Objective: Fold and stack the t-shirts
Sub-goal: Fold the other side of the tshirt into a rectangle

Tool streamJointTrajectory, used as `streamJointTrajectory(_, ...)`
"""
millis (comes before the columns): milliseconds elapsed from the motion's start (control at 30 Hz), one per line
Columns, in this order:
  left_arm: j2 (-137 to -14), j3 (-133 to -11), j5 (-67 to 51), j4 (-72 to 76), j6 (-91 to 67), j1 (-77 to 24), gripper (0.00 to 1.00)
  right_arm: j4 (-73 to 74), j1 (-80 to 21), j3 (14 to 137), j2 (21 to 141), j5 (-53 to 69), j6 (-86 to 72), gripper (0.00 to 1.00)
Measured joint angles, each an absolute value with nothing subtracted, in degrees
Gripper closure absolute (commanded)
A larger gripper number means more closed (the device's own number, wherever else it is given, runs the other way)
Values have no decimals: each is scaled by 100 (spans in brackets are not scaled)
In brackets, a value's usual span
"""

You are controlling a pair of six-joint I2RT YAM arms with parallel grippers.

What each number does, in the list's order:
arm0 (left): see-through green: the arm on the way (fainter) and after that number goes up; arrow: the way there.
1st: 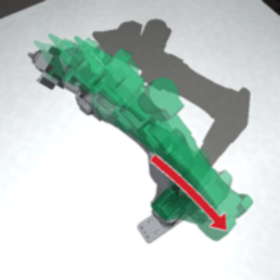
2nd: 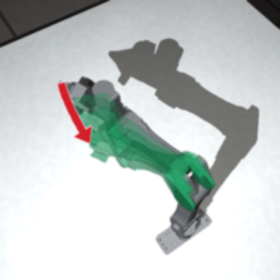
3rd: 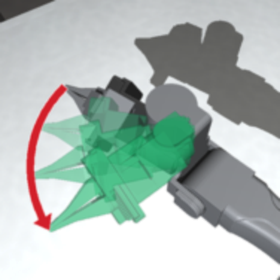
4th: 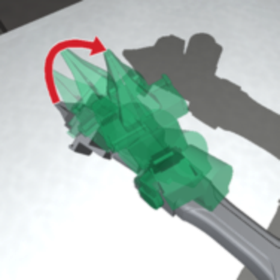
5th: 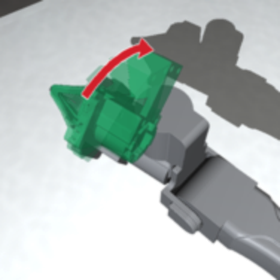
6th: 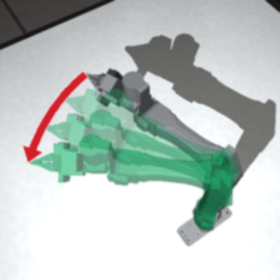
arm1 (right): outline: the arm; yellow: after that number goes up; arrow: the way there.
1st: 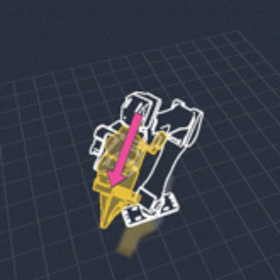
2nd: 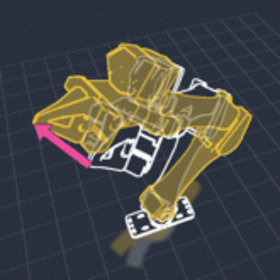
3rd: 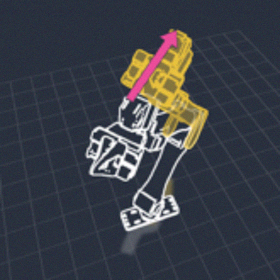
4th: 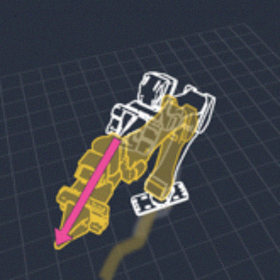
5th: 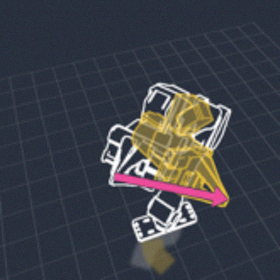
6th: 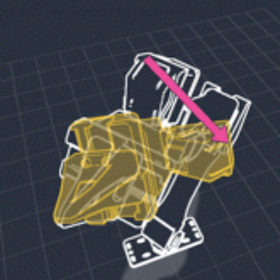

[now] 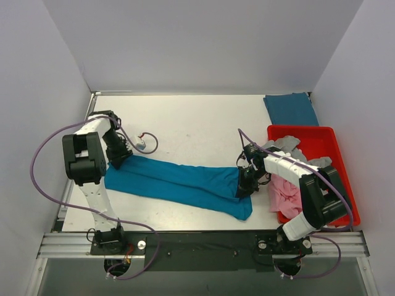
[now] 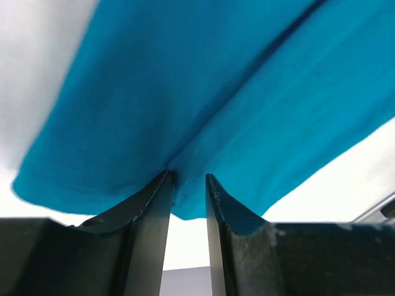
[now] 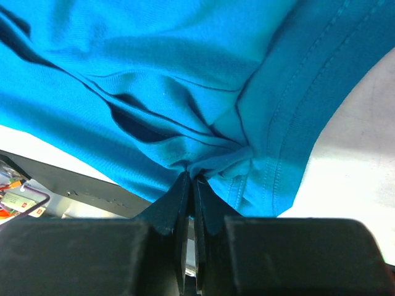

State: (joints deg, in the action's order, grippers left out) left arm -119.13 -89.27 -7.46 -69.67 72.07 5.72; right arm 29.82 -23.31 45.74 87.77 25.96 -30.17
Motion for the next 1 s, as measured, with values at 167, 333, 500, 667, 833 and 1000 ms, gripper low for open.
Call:
streamJointTrajectory(167,-11544,-8329,-670,-6954,7308,663,62,2976,-2331,4571,8777,2593,-3006,100)
streamJointTrajectory(333,-11126,-8029,-576,-6936,7406,674,66,2974,-2331,4571,8777,2593,-2991,100)
streamJointTrajectory(500,-11089,-7832,-368,-6884,7465,685,94,2971,-2331,4543,8777,2593,-2976,100)
streamJointTrajectory(667,-11083,-7828,-252,-6862,7548,685,100,2971,-2327,4541,8777,2593,-2976,100)
streamJointTrajectory(833,-11024,-7830,-198,-6632,7393,685,100,3103,-2255,4639,8774,2596,-2943,100)
streamJointTrajectory(1000,-10857,-8228,-244,-5675,6775,668,100,3444,-1896,5529,8766,2646,-2825,100)
